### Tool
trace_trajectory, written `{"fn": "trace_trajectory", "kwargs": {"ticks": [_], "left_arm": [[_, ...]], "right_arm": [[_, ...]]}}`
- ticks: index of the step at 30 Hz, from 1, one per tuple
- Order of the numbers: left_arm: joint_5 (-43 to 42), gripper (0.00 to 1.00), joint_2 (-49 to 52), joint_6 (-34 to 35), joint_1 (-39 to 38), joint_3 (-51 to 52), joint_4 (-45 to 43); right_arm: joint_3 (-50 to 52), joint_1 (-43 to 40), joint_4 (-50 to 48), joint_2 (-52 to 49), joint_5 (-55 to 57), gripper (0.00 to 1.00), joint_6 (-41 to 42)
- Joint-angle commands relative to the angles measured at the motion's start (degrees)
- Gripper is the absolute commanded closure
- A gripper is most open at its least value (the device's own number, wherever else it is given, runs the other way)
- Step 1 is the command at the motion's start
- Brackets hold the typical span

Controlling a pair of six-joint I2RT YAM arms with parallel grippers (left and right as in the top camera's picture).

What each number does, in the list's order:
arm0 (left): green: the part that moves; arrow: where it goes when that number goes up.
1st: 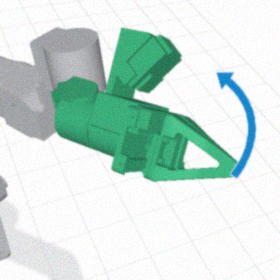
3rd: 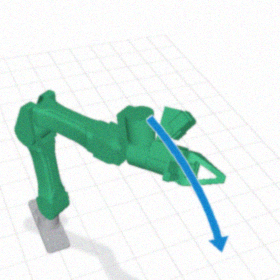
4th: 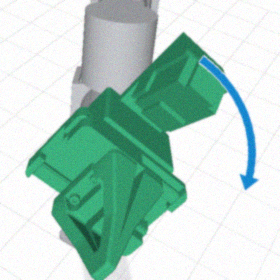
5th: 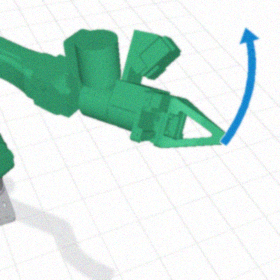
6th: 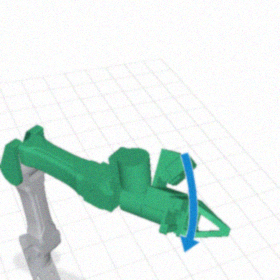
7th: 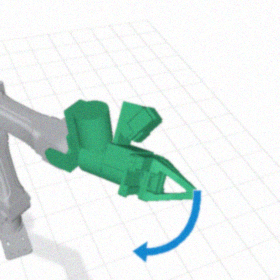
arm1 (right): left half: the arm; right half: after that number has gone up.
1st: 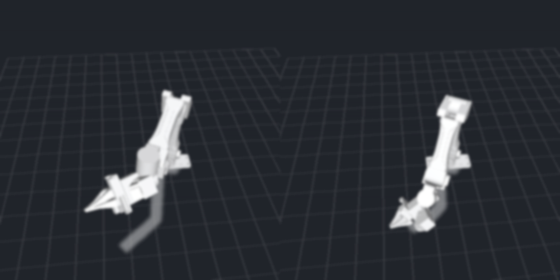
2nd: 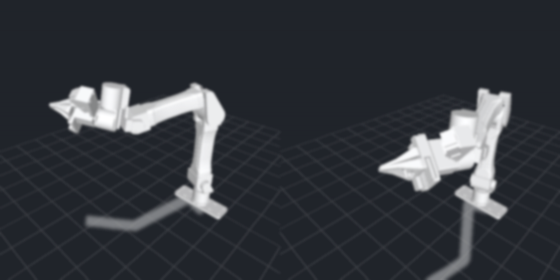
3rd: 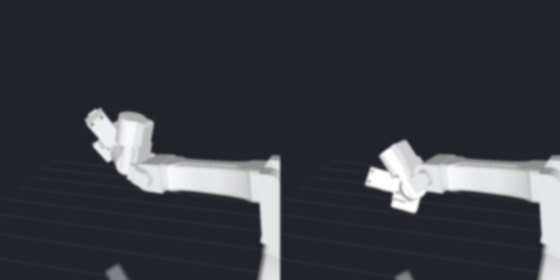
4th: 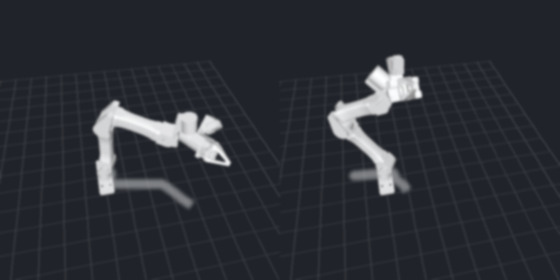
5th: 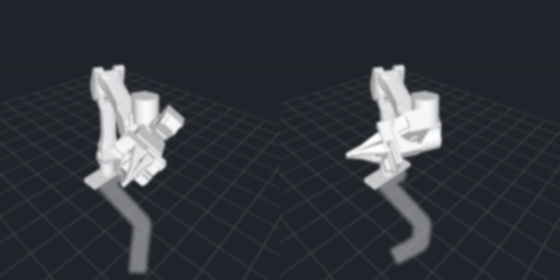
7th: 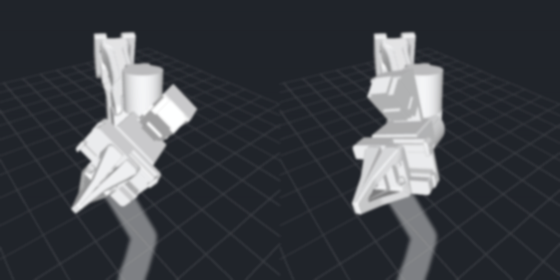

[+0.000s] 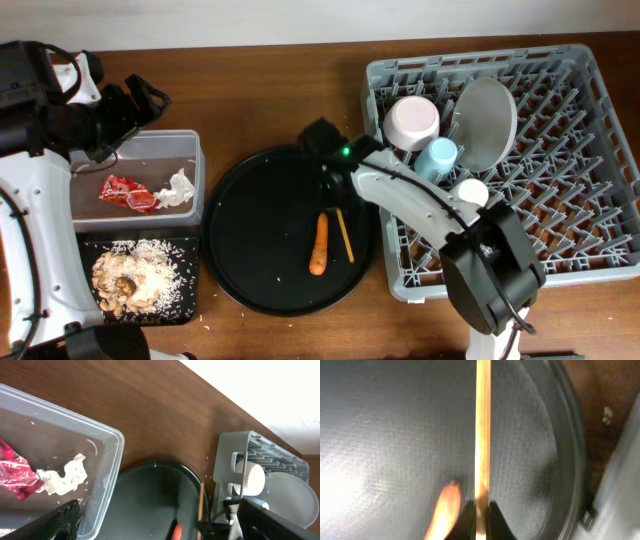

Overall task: Sort waste into correct bins and load items into the dishwasher rack
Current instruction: 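Grasp the wooden chopstick with the right gripper and carry it to the rack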

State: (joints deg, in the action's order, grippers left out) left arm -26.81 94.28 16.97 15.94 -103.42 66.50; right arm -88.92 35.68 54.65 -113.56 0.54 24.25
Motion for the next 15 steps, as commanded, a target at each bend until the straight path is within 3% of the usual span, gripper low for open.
{"fn": "trace_trajectory", "kwargs": {"ticks": [1,4,9,15], "left_arm": [[-0.39,0.01,-0.66,0.28,0.26,-0.94,-0.17],[-0.39,0.01,-0.66,0.28,0.26,-0.94,-0.17],[-0.39,0.01,-0.66,0.28,0.26,-0.94,-0.17],[-0.39,0.01,-0.66,0.28,0.26,-0.94,-0.17]], "right_arm": [[-11.02,-0.5,7.87,0.74,0.15,0.96,-3.04],[-16.24,-4.17,16.02,1.64,0.79,0.96,-4.81],[-16.31,-14.64,25.57,3.58,0.79,0.96,-5.9],[-16.04,-22.12,27.89,3.58,0.17,0.96,-12.61]]}}
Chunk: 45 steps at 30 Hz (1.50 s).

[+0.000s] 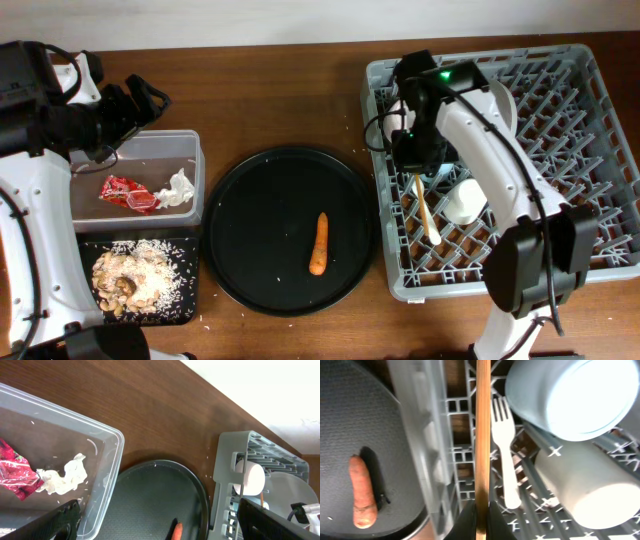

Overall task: Sort waste into correct bins and load items into the dishwasher rack
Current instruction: 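Grasp the wooden chopstick with the right gripper and carry it to the rack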

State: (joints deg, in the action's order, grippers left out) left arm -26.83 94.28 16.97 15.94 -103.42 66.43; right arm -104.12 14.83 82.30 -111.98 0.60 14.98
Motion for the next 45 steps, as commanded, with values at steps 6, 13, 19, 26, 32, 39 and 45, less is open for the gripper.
{"fn": "trace_trajectory", "kwargs": {"ticks": [6,13,19,26,32,39,45], "left_arm": [[-0.37,0.01,-0.66,0.28,0.26,-0.94,-0.11],[-0.37,0.01,-0.66,0.28,0.26,-0.94,-0.11],[-0.37,0.01,-0.66,0.28,0.26,-0.94,-0.11],[-0.37,0.01,-0.66,0.28,0.26,-0.94,-0.11],[-0.37,0.01,-0.66,0.31,0.26,-0.94,-0.11],[-0.37,0.01,-0.66,0.31,0.26,-0.94,-0.11],[-0.37,0.01,-0.66,0.28,0.26,-0.94,-0.11]], "right_arm": [[2.49,-4.04,0.39,2.01,0.09,0.96,-5.79],[7.26,-4.02,0.46,2.01,0.07,0.96,-5.77],[9.09,-3.98,-1.16,2.01,0.04,0.93,-5.77],[9.09,-3.98,-2.58,2.01,-0.13,0.52,-5.77],[-3.26,-3.72,5.62,2.03,-10.58,0.59,-5.77],[-5.55,6.78,4.26,2.01,-16.65,0.6,-0.61],[-5.57,8.2,-0.26,2.01,-15.32,0.44,0.28]]}}
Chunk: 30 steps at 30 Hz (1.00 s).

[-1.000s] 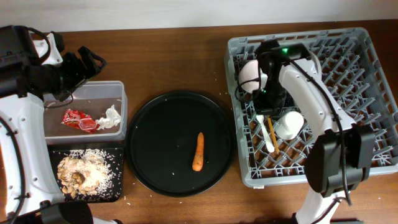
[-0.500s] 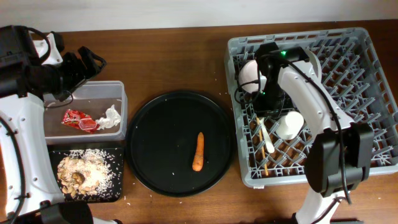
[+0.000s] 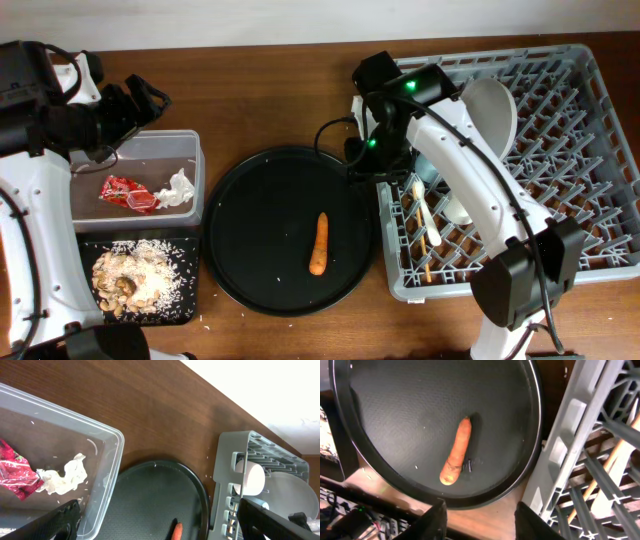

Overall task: Sort waste into correct bins and load items into the dishwasher rack
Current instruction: 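Grasp the wooden chopstick with the right gripper and carry it to the rack, then reach the left gripper to the carrot on the round black tray and grasp it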

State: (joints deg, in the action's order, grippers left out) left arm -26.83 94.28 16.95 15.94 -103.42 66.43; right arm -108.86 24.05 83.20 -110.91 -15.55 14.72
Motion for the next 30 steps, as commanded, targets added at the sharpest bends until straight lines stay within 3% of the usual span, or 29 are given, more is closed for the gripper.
{"fn": "trace_trajectory", "kwargs": {"ticks": [1,2,4,12,13,15,16,18,21,23,24,30], "left_arm": [[-0.37,0.01,-0.66,0.33,0.26,-0.94,-0.11],[-0.37,0.01,-0.66,0.33,0.26,-0.94,-0.11],[-0.37,0.01,-0.66,0.33,0.26,-0.94,-0.11],[-1.49,0.01,-0.66,0.96,0.24,-0.94,0.07],[-1.07,0.22,-0.66,0.96,-0.33,-0.94,5.99],[7.28,0.28,-0.66,1.01,-4.15,-0.87,14.62],[13.55,0.36,-0.66,1.03,-7.72,-0.87,18.25],[24.83,0.4,-0.66,3.54,-17.97,-0.48,25.0],[27.06,0.39,-0.66,4.46,-29.75,2.49,25.51],[27.1,0.13,-0.63,4.44,-36.26,4.37,22.86],[27.58,0.08,-0.59,4.42,-38.71,4.46,21.16],[26.77,0.01,-0.52,6.64,-45.38,10.14,16.31]], "right_arm": [[-0.83,-1.84,-1.81,0.94,2.34,0.39,0.55],[-0.83,-3.19,-2.54,0.94,4.39,0.21,0.55],[-0.83,-5.97,-3.39,0.94,5.46,0.01,0.59],[-0.83,-9.62,-3.32,0.94,5.51,0.01,0.57],[-0.83,-9.62,-3.34,0.94,5.51,0.01,0.57],[-0.83,-9.62,-3.34,0.94,5.51,0.01,0.57],[-0.83,-9.62,-3.34,0.94,5.51,0.01,0.57],[-0.83,-9.6,-3.34,0.94,5.51,0.01,0.57],[-0.83,-9.55,-3.34,0.94,5.51,0.01,0.57],[-0.83,-9.55,-3.34,0.94,5.51,0.01,0.57],[-0.83,-9.55,-3.34,0.94,5.51,0.01,0.57],[-0.83,-9.55,-3.34,0.94,5.51,0.01,0.57]]}}
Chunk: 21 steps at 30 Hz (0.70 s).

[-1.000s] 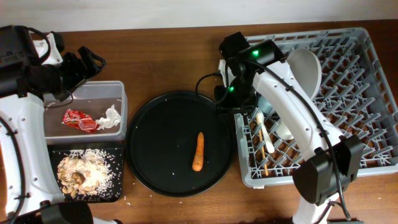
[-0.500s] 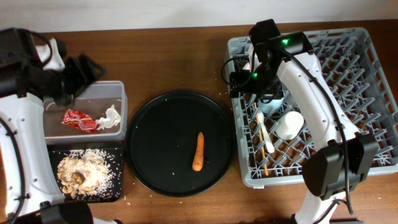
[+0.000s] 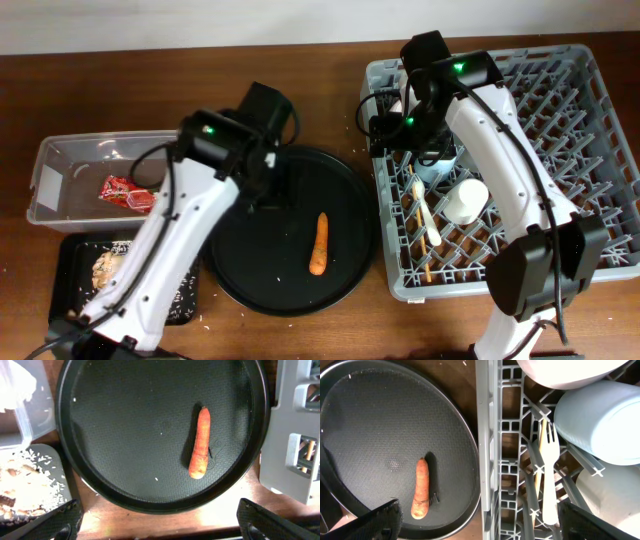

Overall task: Sort waste into correct bins and load items into the dishwasher rack
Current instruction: 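Reach the left gripper to the carrot on the round black tray and grasp it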

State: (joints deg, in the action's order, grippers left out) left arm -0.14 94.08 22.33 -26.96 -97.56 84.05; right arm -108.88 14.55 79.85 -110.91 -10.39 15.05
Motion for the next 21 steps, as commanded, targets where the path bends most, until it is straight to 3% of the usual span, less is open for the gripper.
{"fn": "trace_trajectory", "kwargs": {"ticks": [1,3,6,9,16,17,21], "left_arm": [[-1.42,0.01,-0.35,1.27,-4.09,8.2,-4.61],[-4.57,0.01,-0.33,1.27,-6.47,16.2,-13.33],[-7.58,0.09,-0.33,1.27,-8.66,25.7,-25.83],[-7.1,0.25,-0.33,1.27,-10.08,30.77,-35.3],[-5.99,0.29,2.71,5.09,-12.7,38.23,-45.29],[-5.84,0.36,3.56,5.18,-12.92,38.27,-46.45],[-3.28,0.36,7.48,8.15,-13.55,38.29,-46.97]], "right_arm": [[-0.81,-0.04,0.0,0.94,0.35,0.01,0.24],[-0.81,-0.04,0.0,0.94,0.35,0.01,0.24],[-0.81,-0.04,0.0,0.94,0.35,0.01,0.24],[-0.81,-0.04,0.0,0.94,0.35,0.01,0.24],[-0.81,-0.04,0.0,0.94,0.35,0.01,0.24],[-0.81,-0.04,0.0,0.94,0.35,0.01,0.24],[-0.81,-0.04,0.0,0.94,0.35,0.01,0.24]]}}
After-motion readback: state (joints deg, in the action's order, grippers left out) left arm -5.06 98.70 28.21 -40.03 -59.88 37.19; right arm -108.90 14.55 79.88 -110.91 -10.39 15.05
